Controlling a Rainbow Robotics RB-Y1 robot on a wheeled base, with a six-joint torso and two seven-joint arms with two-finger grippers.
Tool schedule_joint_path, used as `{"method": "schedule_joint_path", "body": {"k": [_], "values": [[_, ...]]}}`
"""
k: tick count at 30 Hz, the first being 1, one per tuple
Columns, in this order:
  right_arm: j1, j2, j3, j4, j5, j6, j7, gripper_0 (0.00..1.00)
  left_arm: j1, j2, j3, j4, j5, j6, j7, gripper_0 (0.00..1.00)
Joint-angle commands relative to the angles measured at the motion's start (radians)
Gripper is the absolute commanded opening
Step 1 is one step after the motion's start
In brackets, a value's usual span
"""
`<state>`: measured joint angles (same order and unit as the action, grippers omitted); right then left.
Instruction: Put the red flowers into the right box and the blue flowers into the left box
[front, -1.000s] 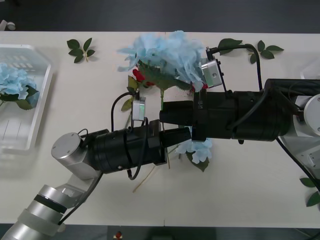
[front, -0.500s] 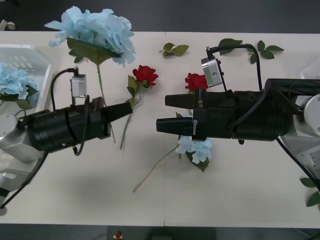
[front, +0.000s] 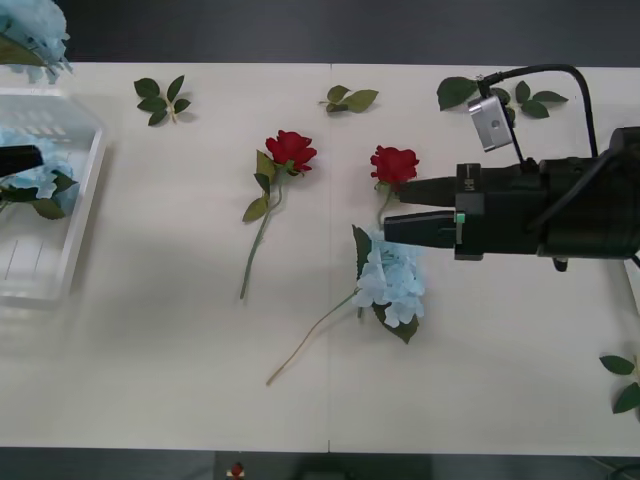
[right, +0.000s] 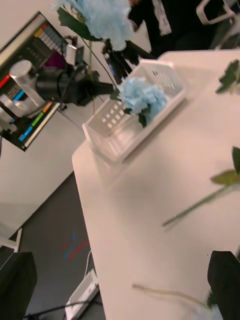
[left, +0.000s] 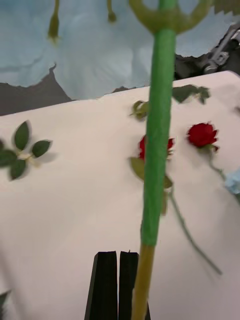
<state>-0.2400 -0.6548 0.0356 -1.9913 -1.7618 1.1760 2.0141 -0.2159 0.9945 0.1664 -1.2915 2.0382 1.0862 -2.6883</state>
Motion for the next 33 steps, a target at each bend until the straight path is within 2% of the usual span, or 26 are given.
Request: {"method": "schedule_joint_path", "body": {"k": [1, 8, 12, 18, 25, 33], "values": [[-0.019, -0.105, -0.045, -0.027, -0.001, 0.036, -0.115, 1.00, -0.022, 0.058, 0.039, 0.103, -0.073, -0.011, -0.017, 0.00], [-0.019, -0.286, -0.054, -0.027, 0.030, 0.040, -0.322, 1.00, -0.023, 0.096, 0.156, 0.219, -0.250, -0.029, -0.017, 0.00], [-0.019, -0.352, -0.054, -0.027, 0.071, 0.036, -0.449, 1.00, -0.022, 0.096, 0.177, 0.284, -0.297, -0.066, -0.017, 0.00], [-0.019, -0.375, -0.053, -0.027, 0.168, 0.040, -0.635, 1.00, -0.022, 0.095, 0.159, 0.350, -0.322, -0.126, -0.017, 0.00], [-0.044, -0.373, -0.028, -0.027, 0.308, 0.103, -0.853, 1.00, -0.022, 0.082, 0.045, 0.366, -0.320, -0.235, -0.017, 0.00], [-0.165, -0.367, 0.089, -0.027, 0.470, 0.154, -1.089, 1.00, -0.022, 0.024, -0.028, 0.377, -0.351, -0.341, -0.017, 0.00]]}}
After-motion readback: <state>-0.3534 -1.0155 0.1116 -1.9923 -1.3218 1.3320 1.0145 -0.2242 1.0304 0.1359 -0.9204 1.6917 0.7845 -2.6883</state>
